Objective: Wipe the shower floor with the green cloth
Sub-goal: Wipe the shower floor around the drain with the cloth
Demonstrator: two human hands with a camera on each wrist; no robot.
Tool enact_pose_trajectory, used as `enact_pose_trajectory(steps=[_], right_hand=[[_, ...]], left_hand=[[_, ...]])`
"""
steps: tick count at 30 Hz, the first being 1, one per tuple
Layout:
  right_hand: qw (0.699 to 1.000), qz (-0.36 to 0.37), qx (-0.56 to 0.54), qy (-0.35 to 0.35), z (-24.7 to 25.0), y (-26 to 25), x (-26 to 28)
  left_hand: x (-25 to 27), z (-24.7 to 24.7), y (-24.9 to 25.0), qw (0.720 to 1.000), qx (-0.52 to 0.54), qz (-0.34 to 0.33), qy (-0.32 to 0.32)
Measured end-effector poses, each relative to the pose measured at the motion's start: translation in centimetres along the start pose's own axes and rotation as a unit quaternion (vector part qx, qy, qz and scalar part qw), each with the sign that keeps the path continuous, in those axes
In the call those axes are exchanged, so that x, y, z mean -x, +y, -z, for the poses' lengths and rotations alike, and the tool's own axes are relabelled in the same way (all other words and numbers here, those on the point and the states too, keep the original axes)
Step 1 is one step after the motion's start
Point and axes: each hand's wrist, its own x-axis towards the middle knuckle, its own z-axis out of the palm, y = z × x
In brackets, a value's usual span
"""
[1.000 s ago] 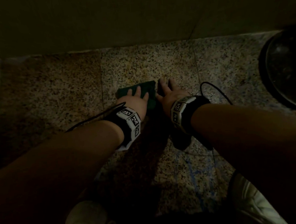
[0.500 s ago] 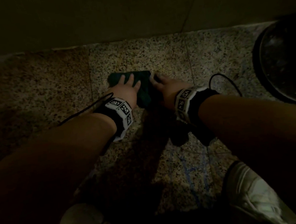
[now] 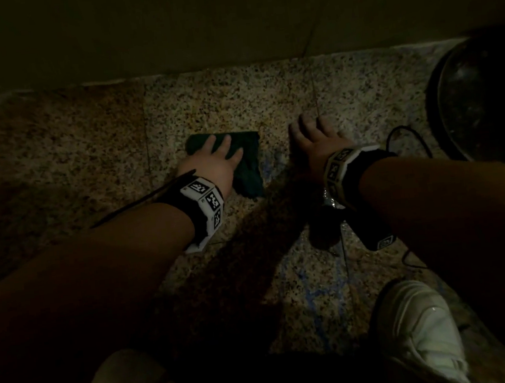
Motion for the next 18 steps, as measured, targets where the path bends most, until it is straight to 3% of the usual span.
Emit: enact_pose_trajectory(steps=[5,9,13,18], right_hand=[[1.0,0.0,0.003,-0.021,0.1,0.2,-0.2],[0.999,0.003,0.022,-0.031,0.2,0.3,-0.8],[0.998,0.02,0.06,-0.022,0.8,1.0,-0.9],[0.998,0.028,0.064,-0.002,-0.5,1.3,0.4]], left_hand=[[-2.3,2.4,1.5,0.999,0.023,0.032,-0.022],[-1.8,2.0,1.9,0.999,0.019,0.037,-0.014],[-0.4,0.6,2.9,0.997,0.042,0.039,-0.048],[0.3,-1.8,3.4,0.999,0.028,0.033,0.009]])
